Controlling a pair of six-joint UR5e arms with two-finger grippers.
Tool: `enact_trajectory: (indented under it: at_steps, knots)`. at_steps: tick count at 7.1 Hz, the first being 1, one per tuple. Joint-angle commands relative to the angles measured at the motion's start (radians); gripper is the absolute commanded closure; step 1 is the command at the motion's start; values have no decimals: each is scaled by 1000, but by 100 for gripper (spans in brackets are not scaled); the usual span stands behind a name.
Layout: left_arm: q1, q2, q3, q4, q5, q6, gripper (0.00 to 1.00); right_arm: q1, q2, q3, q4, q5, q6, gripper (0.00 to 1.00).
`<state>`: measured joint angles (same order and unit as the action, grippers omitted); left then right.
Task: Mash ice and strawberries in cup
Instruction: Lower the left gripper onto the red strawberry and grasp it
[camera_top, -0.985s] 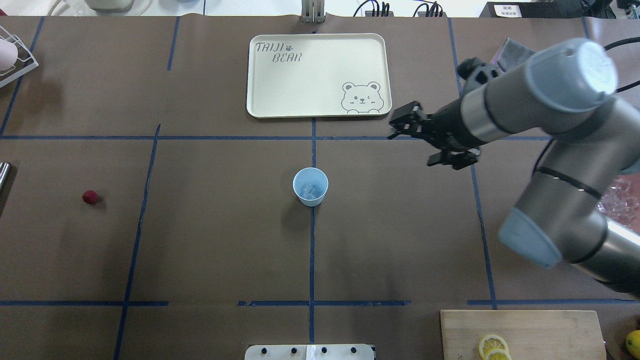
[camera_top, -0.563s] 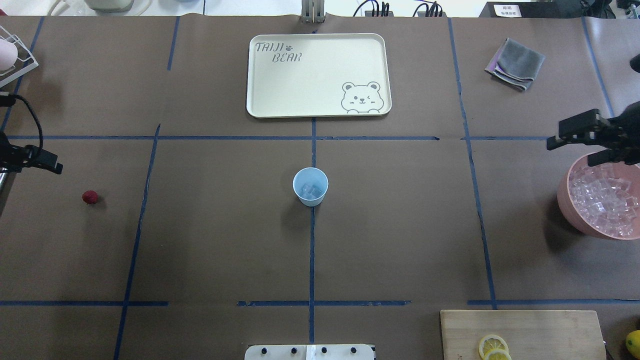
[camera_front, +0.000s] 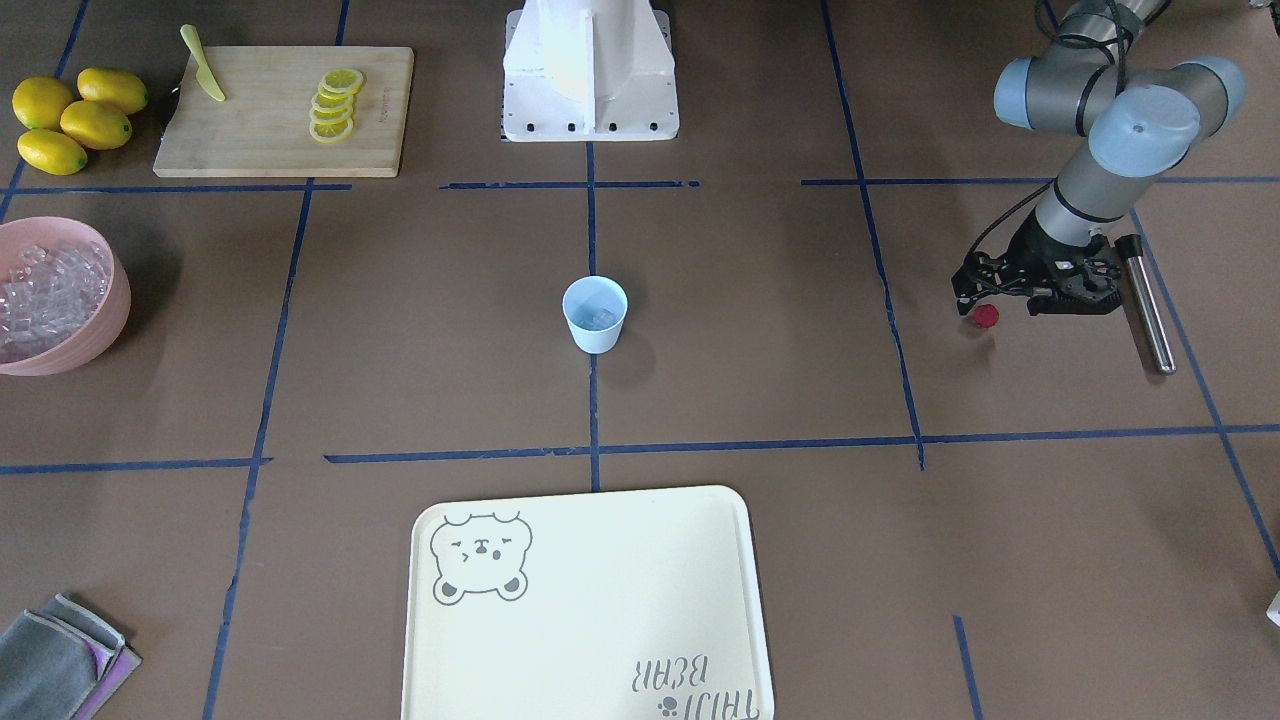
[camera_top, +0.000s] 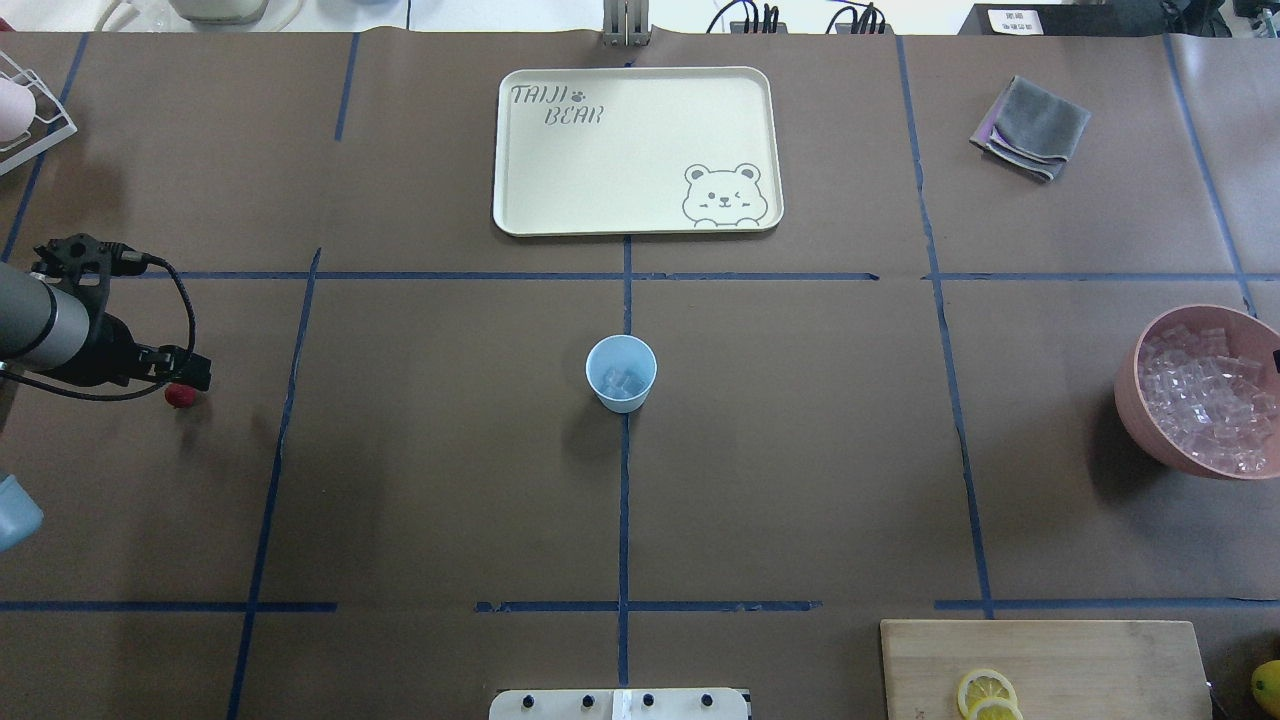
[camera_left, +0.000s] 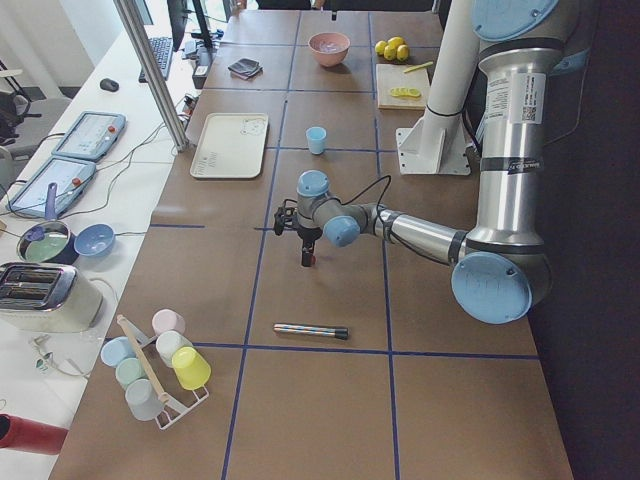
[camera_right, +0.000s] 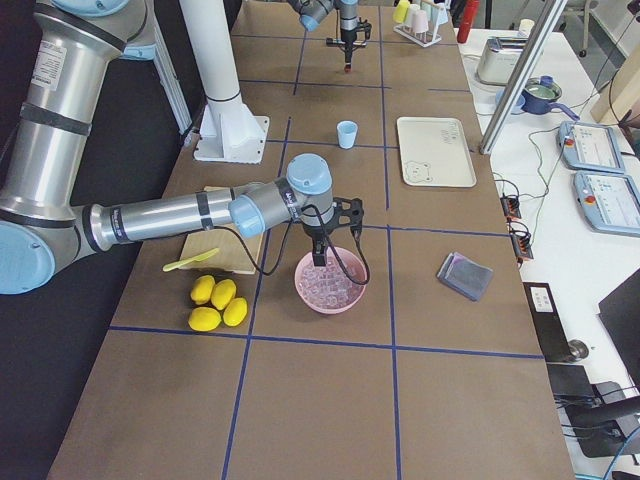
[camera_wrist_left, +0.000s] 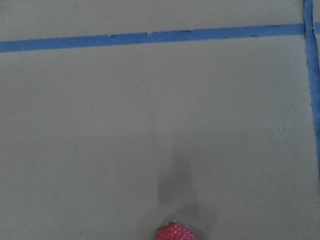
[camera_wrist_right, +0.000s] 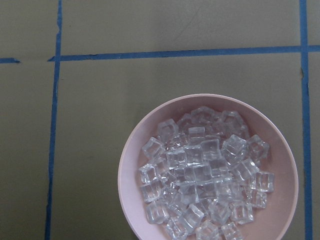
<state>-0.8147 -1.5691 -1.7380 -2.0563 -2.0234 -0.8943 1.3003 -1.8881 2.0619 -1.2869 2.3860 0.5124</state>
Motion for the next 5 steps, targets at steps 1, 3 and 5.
enact_trajectory:
  at_steps: [1,3,5]
  knots:
    - [20,-5,21,-1,11,-6,1,-1,-6,-2,0,-1,-14,1]
    - [25,-17,46,1,11,-6,2,-4,-6,-2,0,-2,-14,1]
    - [31,-29,60,1,11,-6,6,-6,-5,-2,0,-2,-14,1]
